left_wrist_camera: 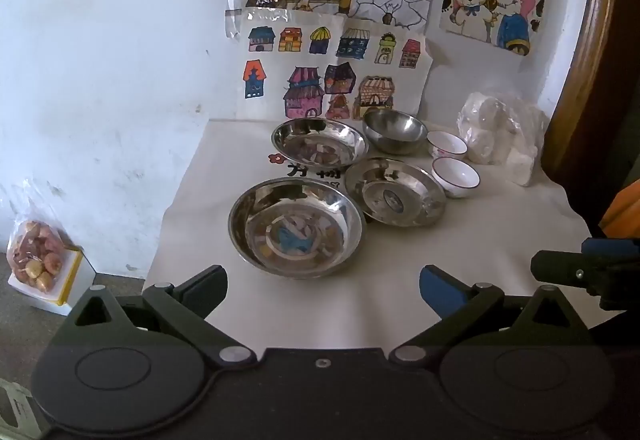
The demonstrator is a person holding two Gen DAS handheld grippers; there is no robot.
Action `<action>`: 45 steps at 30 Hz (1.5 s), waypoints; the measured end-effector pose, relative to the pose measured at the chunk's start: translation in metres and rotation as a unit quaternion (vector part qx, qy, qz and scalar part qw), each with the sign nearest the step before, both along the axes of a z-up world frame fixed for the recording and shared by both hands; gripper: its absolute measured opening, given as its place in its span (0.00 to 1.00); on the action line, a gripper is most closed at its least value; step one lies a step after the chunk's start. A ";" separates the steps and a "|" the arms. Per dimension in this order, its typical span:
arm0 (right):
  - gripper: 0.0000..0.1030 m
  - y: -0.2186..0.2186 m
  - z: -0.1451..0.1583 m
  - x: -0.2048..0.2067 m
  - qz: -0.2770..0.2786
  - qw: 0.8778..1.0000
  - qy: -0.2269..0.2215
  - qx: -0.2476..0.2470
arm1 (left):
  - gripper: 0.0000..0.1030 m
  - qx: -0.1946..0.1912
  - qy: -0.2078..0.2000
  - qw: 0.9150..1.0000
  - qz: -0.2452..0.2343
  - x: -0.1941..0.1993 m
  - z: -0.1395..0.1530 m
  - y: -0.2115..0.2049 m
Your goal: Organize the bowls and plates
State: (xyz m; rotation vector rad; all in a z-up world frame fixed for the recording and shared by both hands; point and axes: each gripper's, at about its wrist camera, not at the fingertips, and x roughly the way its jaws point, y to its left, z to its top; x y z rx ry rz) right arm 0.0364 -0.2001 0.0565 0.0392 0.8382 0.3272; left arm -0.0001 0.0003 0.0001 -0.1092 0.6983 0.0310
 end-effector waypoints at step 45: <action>1.00 -0.003 -0.002 -0.001 0.001 1.000 0.007 0.004 | 0.99 -0.001 0.008 1.000 0.000 -0.001 -0.004 -0.003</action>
